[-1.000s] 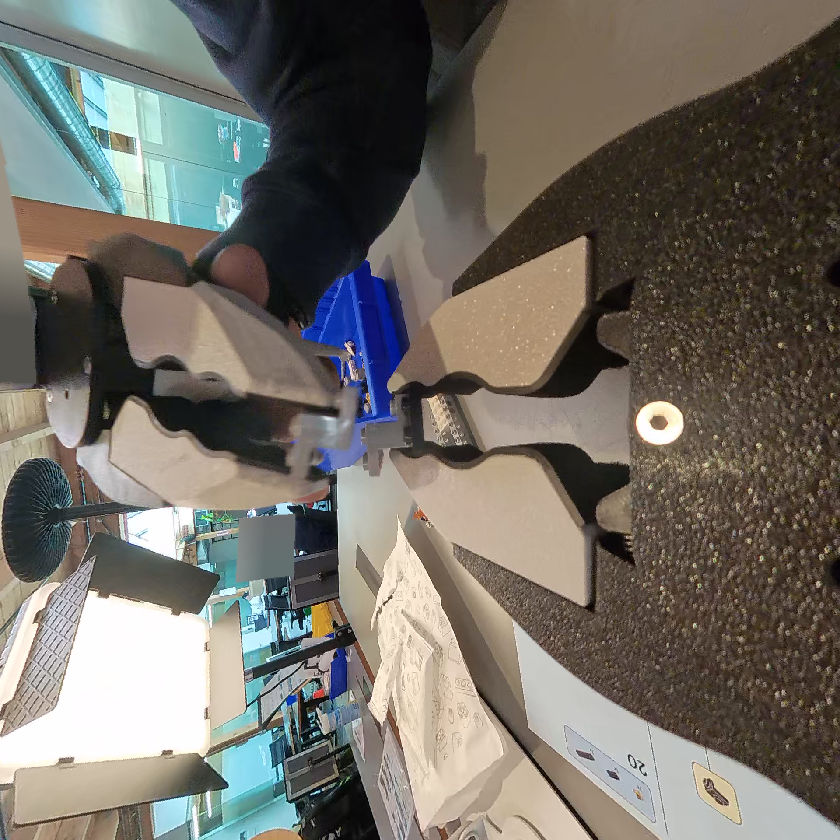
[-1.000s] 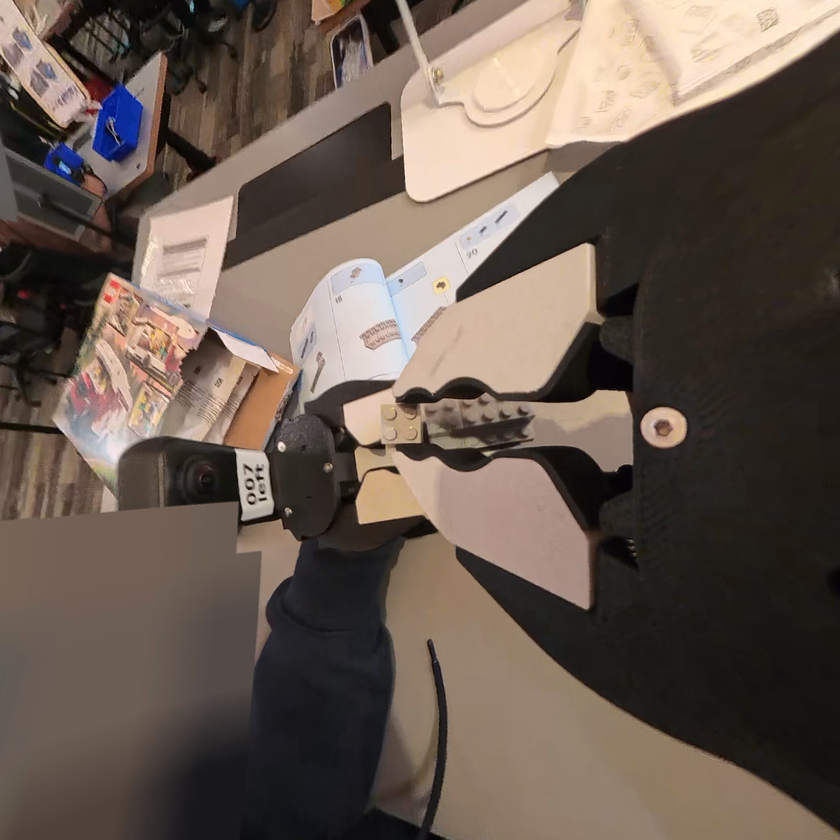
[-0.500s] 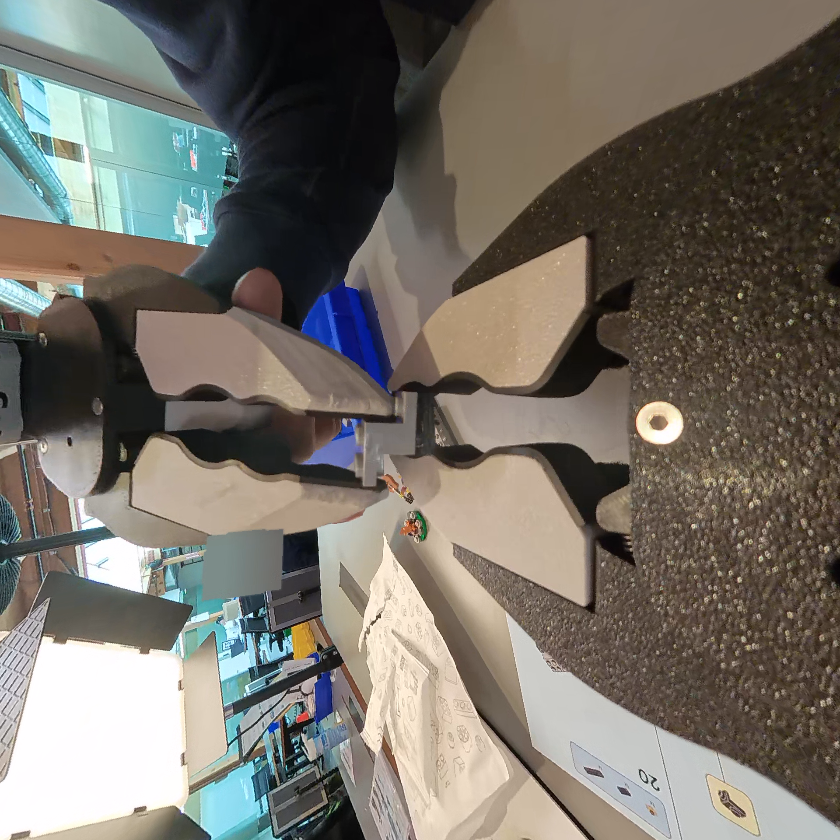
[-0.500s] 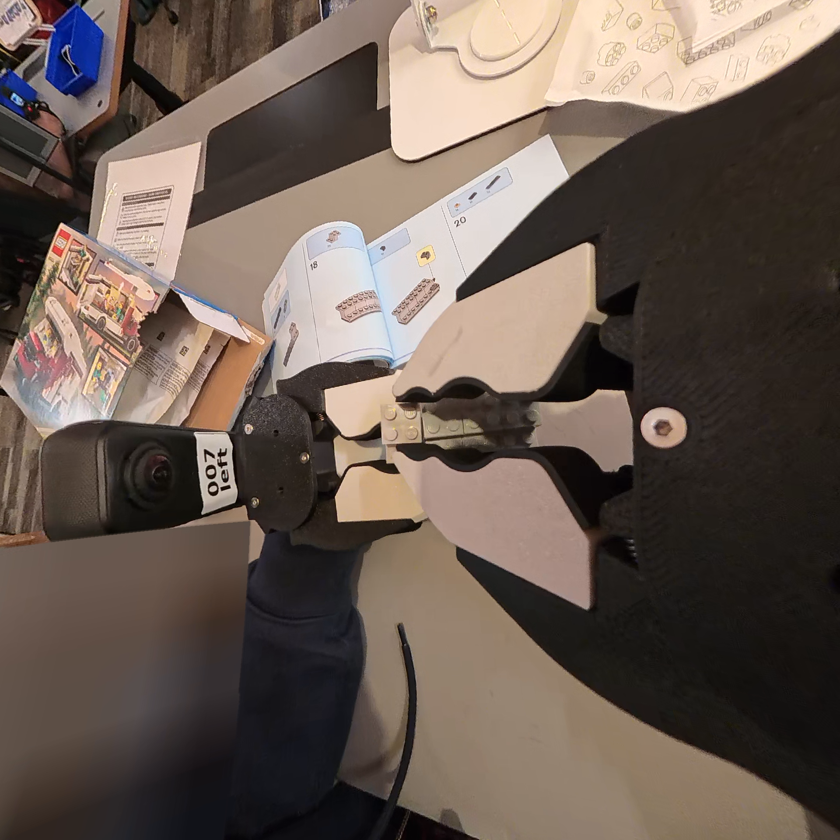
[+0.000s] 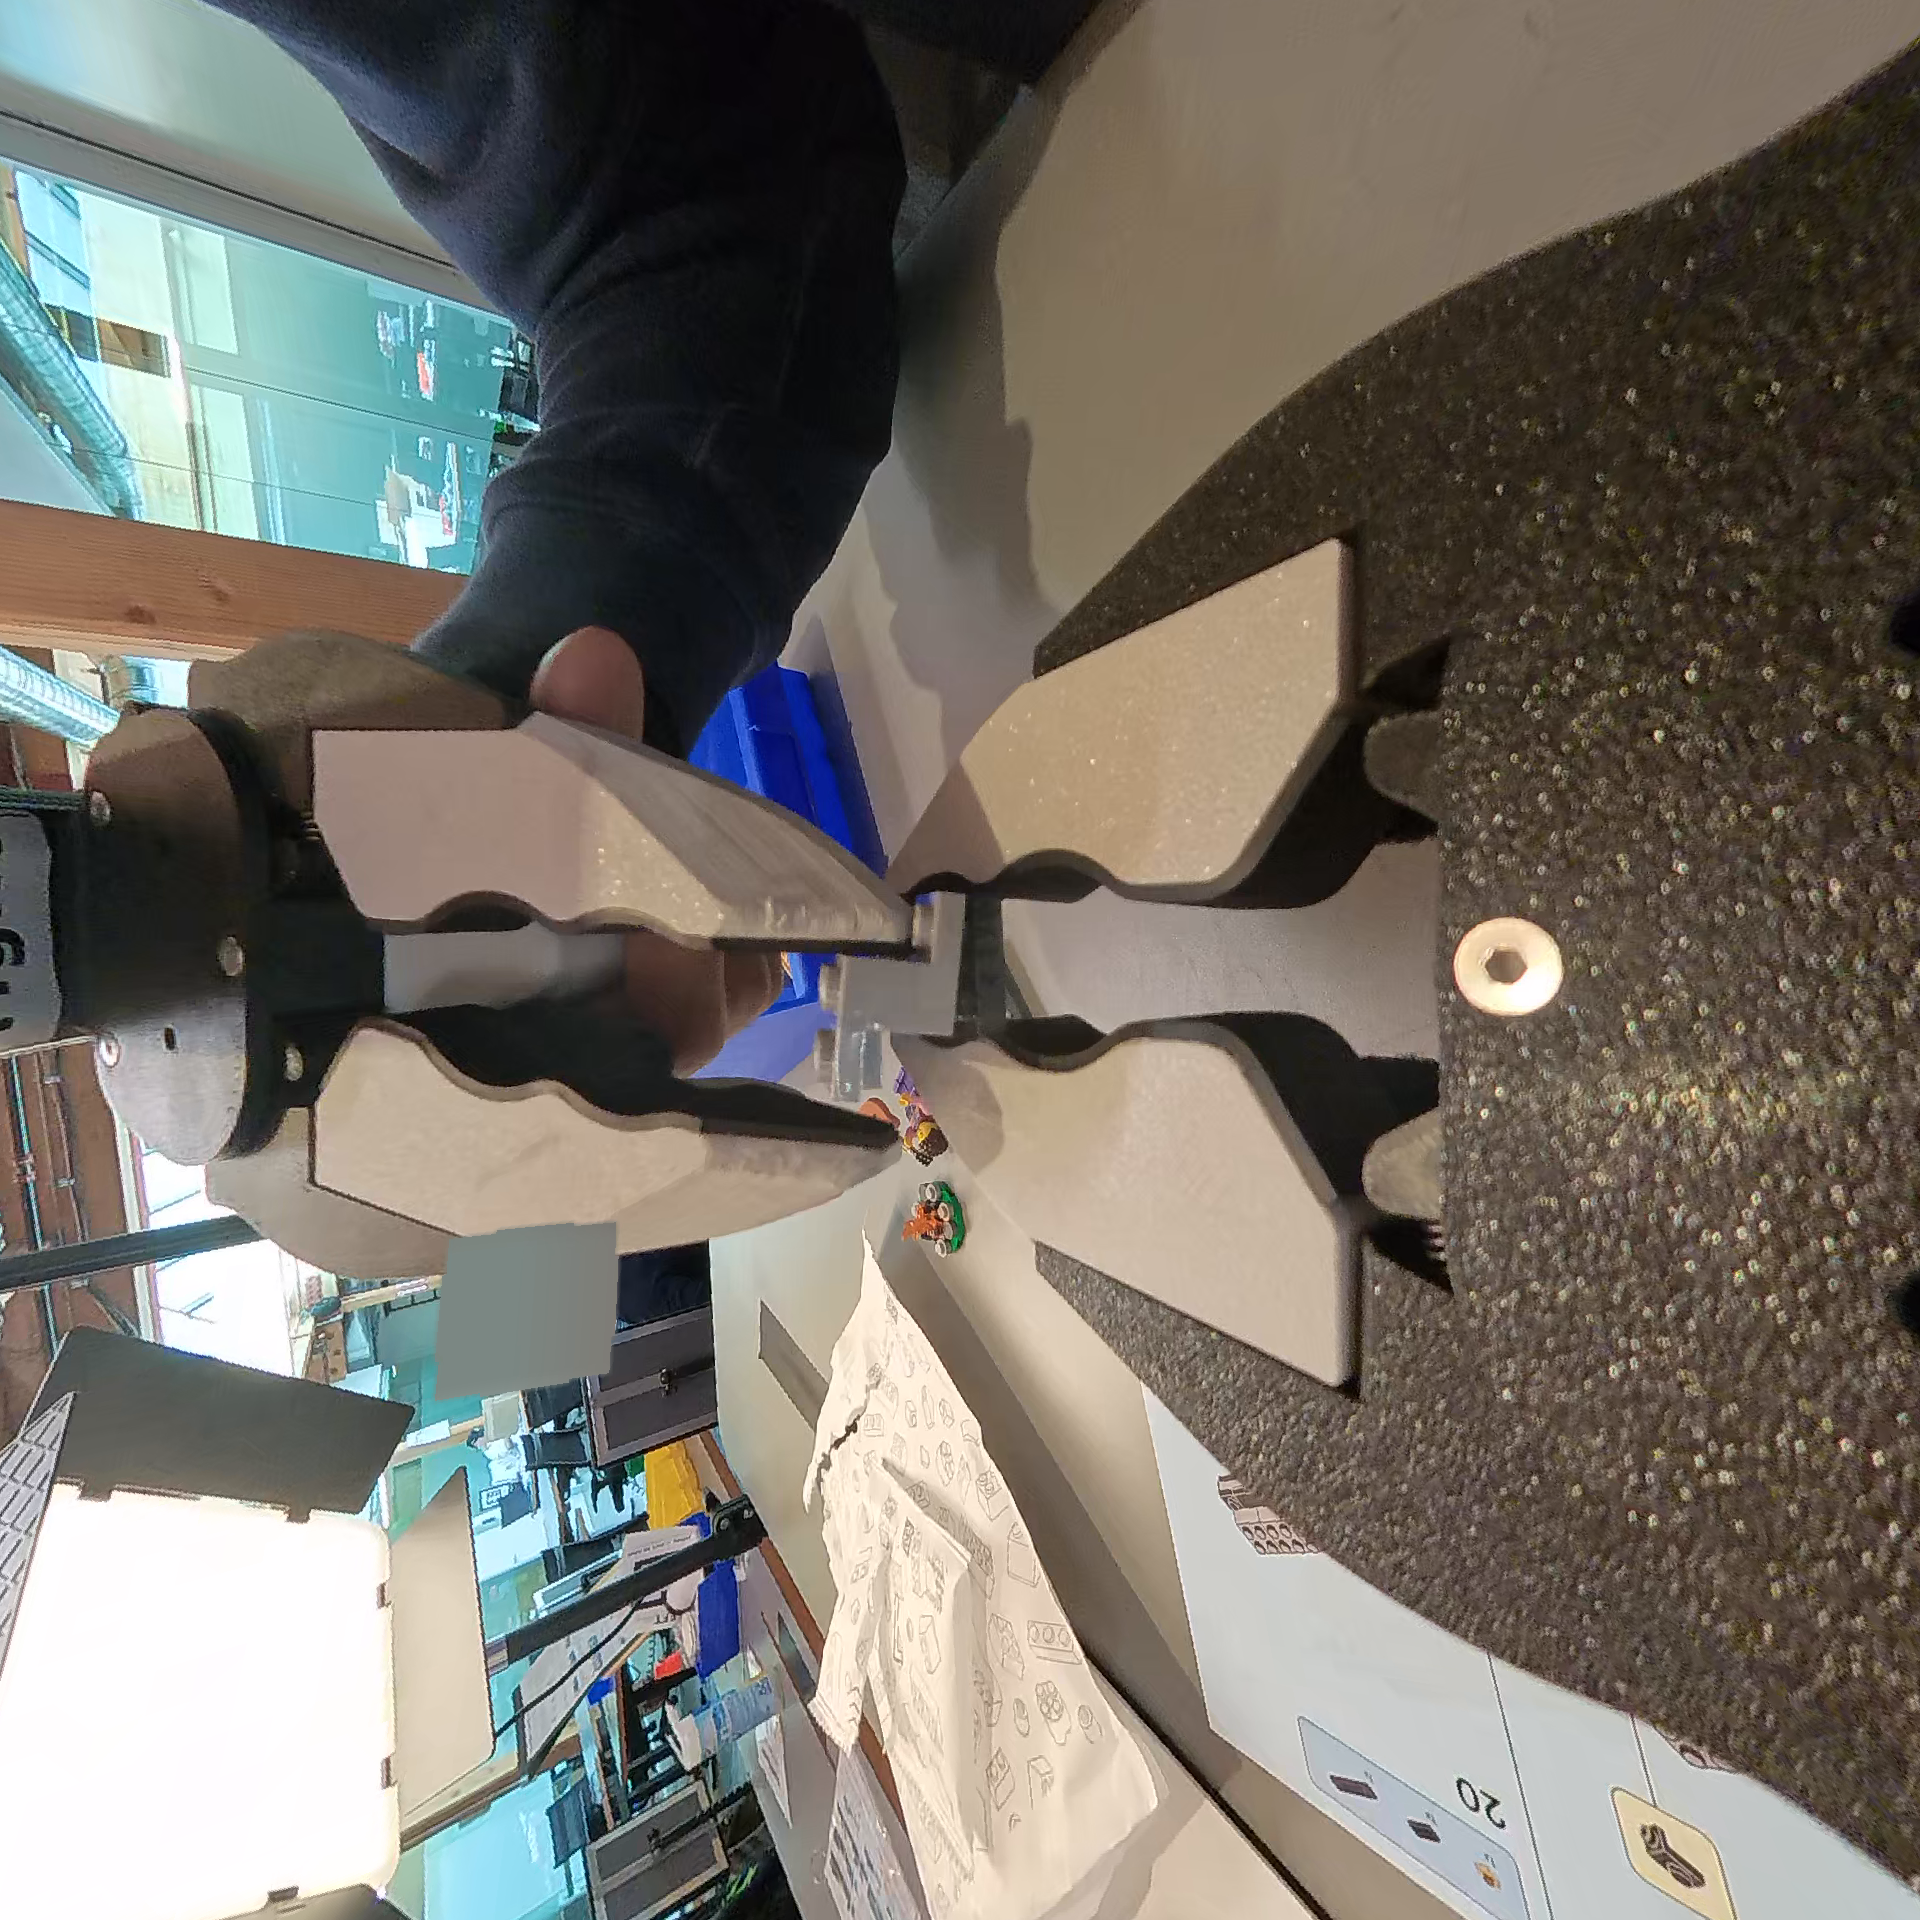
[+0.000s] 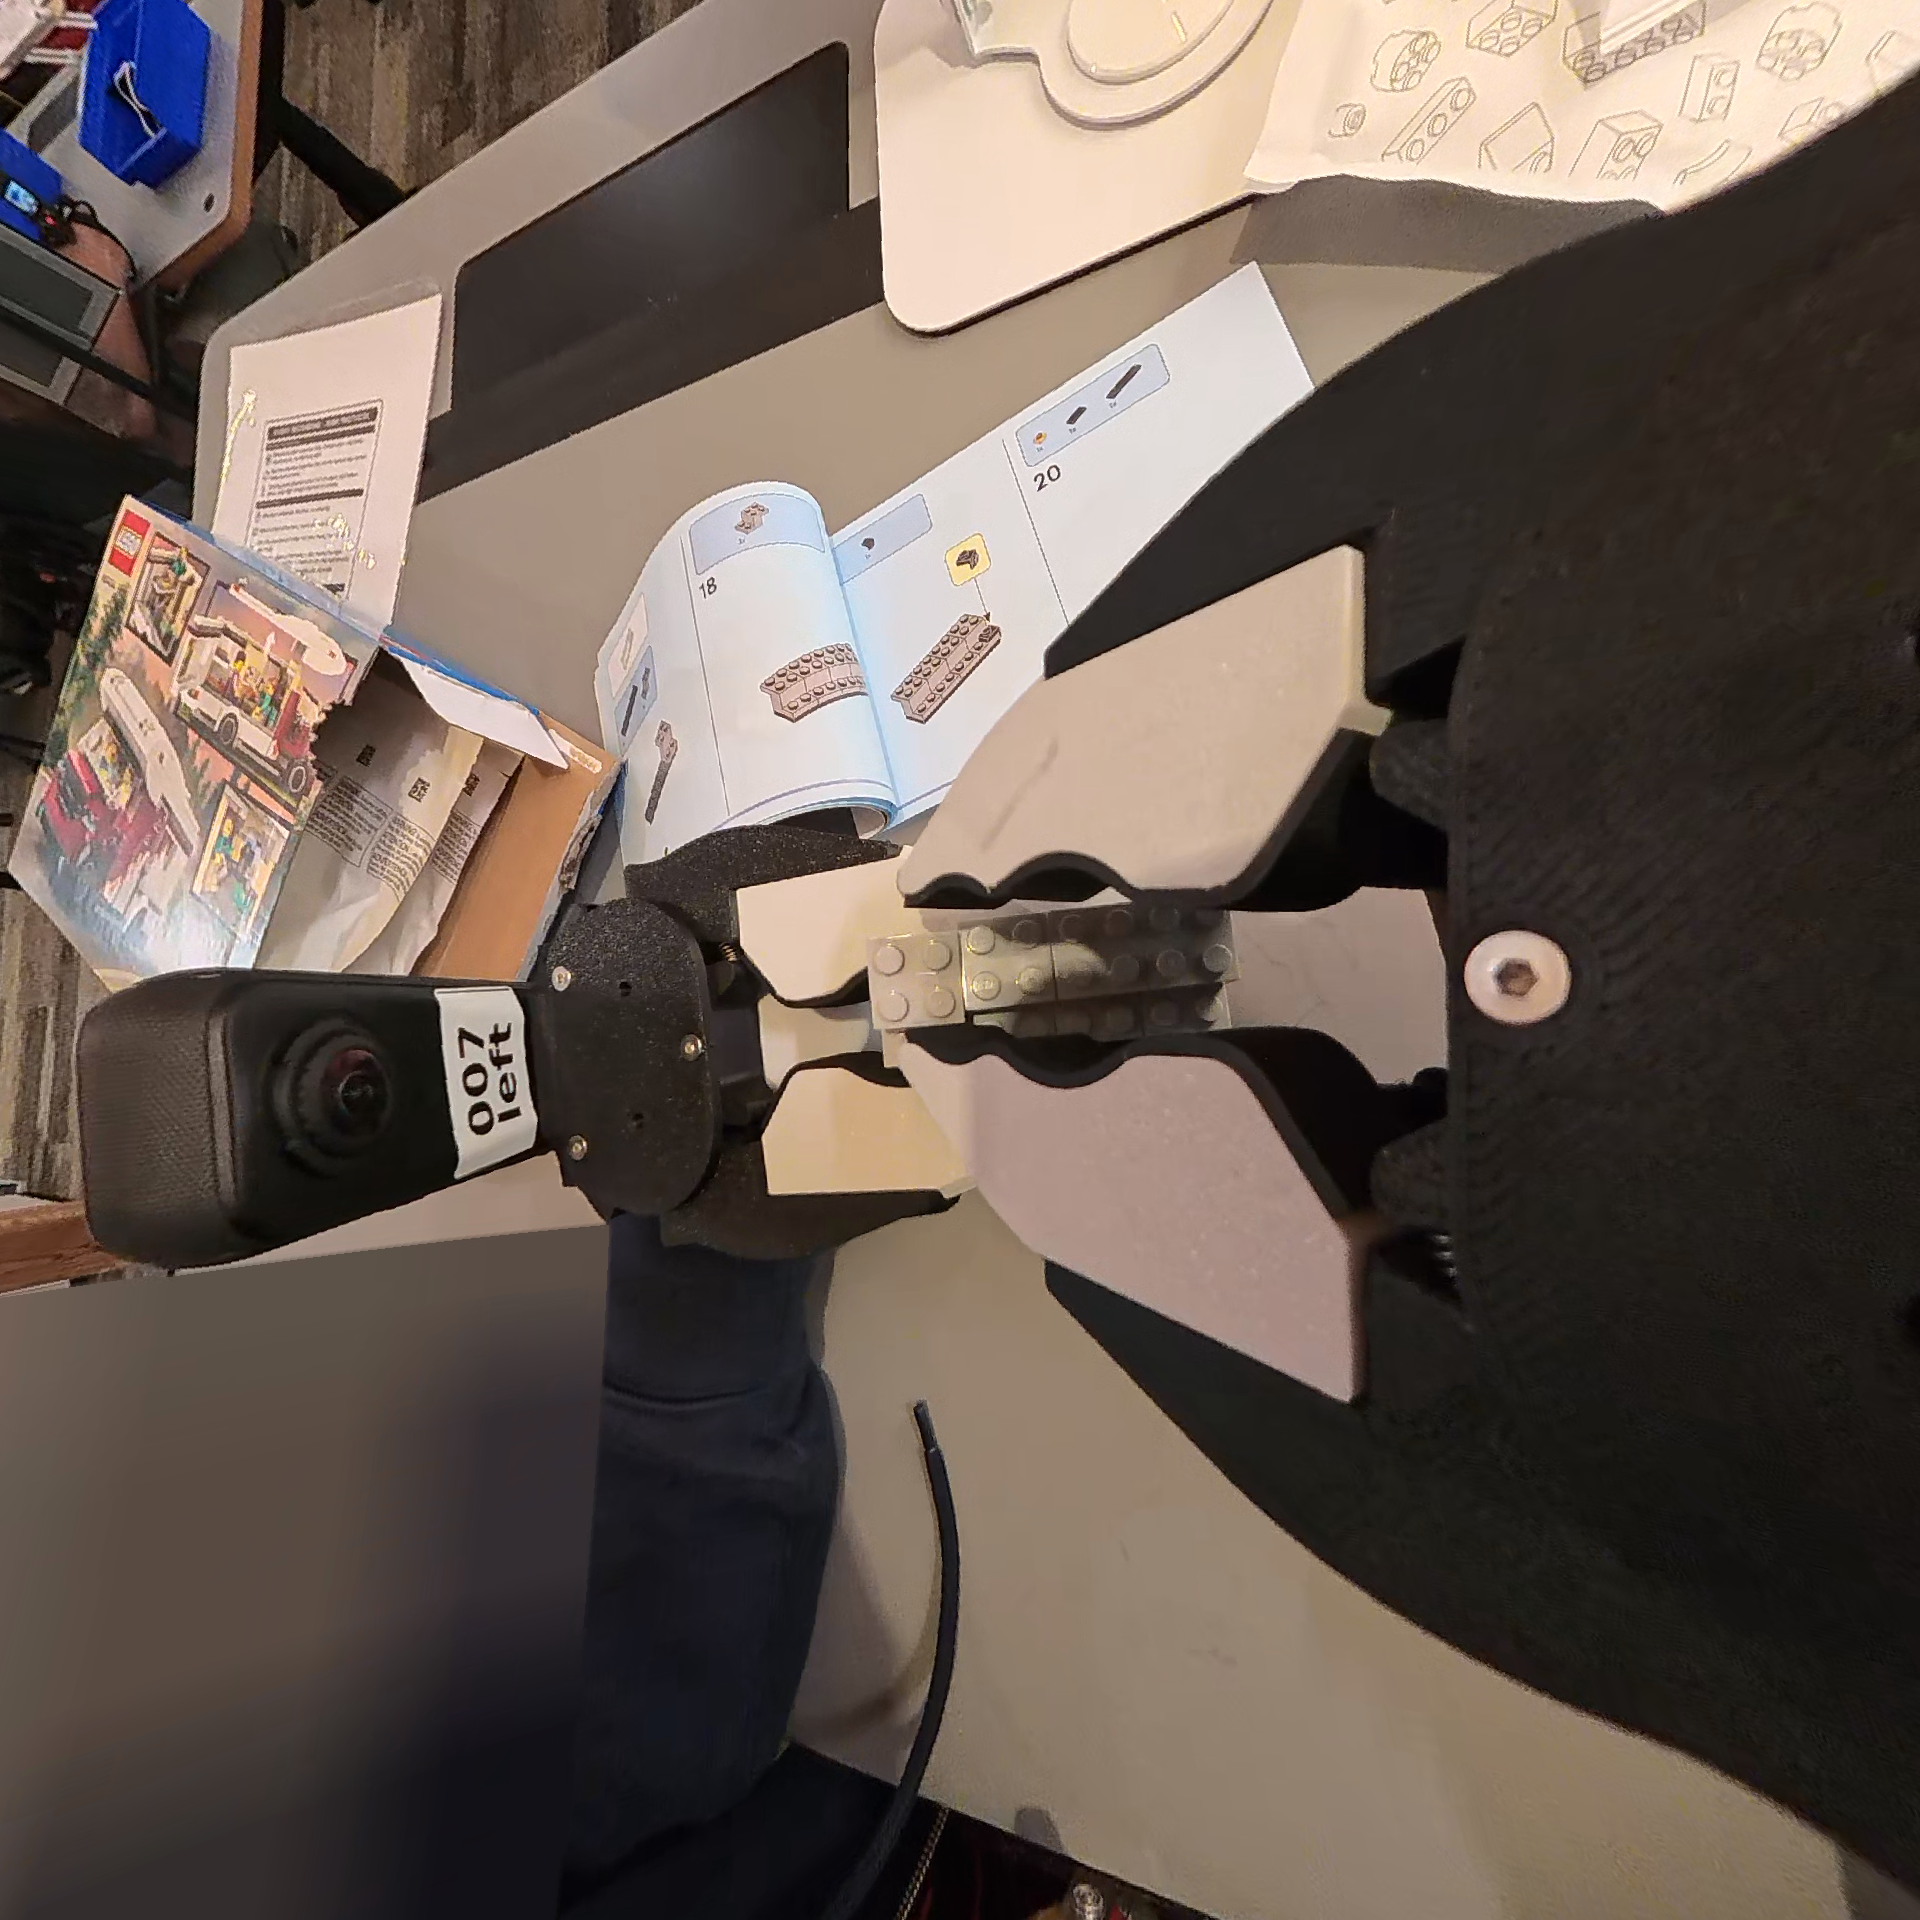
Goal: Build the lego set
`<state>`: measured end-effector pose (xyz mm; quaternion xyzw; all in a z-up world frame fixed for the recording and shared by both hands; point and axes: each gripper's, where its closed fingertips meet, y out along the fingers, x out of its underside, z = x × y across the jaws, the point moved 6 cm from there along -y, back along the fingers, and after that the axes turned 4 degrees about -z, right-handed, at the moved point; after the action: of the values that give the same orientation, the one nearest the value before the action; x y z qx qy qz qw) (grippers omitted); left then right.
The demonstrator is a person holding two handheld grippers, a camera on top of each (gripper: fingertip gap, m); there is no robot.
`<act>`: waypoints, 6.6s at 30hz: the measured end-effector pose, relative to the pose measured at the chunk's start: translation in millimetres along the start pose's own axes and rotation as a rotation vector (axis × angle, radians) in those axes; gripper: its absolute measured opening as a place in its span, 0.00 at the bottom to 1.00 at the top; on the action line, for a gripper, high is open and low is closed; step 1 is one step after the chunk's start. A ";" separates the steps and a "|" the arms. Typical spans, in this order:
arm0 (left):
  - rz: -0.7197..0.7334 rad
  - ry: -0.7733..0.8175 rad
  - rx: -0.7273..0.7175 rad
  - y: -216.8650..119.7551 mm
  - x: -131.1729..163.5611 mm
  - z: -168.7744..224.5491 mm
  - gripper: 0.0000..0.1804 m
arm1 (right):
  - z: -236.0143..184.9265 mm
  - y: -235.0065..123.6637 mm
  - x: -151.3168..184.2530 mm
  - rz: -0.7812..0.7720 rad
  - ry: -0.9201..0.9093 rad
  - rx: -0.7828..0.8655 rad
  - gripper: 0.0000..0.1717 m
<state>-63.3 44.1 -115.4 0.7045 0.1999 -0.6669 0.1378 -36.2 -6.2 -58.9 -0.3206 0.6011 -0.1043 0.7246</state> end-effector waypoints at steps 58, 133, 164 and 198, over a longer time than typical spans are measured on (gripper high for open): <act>-0.074 -0.041 -0.948 -20.2 -1.4 -43.5 0.10 | -0.3 26.5 -18.0 -0.083 -0.114 0.580 0.14; 0.036 -0.138 -0.708 -24.3 -4.6 -44.5 0.10 | 10.6 -2.8 -5.5 -0.086 -0.233 0.518 0.19; 0.251 -0.509 0.199 -15.3 -11.5 -14.4 0.10 | -11.3 6.1 30.8 0.183 -0.661 0.772 0.12; -0.153 0.334 0.008 0.3 5.5 28.6 0.13 | -40.9 -21.6 87.8 0.207 -0.217 0.164 0.11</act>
<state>-88.3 31.2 -123.0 0.7888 0.2705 -0.5498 0.0488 -47.1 -83.9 -119.7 -0.2063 0.5387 -0.0426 0.8157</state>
